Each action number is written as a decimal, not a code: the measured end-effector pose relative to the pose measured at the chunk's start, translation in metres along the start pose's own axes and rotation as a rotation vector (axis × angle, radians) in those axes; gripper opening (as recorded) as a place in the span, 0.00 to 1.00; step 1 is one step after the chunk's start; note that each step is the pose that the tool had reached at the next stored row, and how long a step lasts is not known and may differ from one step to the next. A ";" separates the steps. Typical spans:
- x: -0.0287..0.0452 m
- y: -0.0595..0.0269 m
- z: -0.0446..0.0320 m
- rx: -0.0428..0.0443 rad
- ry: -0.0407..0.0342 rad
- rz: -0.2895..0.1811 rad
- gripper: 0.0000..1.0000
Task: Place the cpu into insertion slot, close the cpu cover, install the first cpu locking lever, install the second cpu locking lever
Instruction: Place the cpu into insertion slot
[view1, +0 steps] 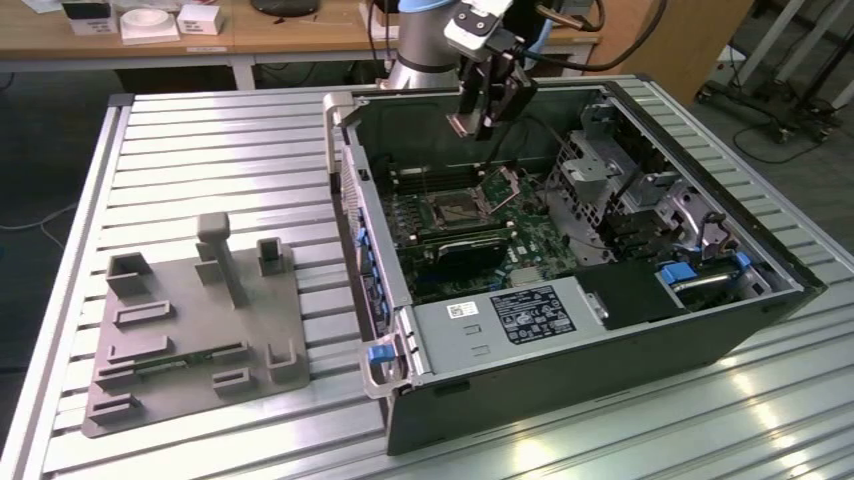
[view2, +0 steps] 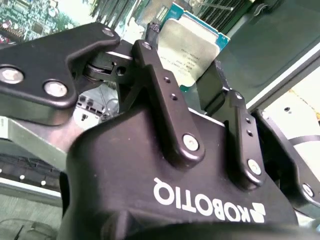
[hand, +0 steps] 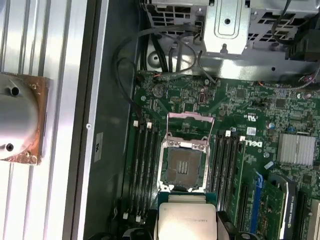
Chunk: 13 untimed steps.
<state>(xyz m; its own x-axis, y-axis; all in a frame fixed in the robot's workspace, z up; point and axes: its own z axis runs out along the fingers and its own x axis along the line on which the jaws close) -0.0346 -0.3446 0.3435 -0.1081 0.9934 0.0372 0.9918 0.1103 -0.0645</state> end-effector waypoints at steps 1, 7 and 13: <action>0.0000 0.0000 0.0003 -0.0001 0.0000 0.000 0.54; 0.0000 0.0000 0.0003 -0.0002 0.0021 0.000 0.54; 0.0000 0.0000 0.0003 -0.0002 0.0024 0.000 0.54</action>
<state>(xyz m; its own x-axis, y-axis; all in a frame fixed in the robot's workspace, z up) -0.0346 -0.3446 0.3432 -0.1081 0.9934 0.0396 0.9918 0.1105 -0.0643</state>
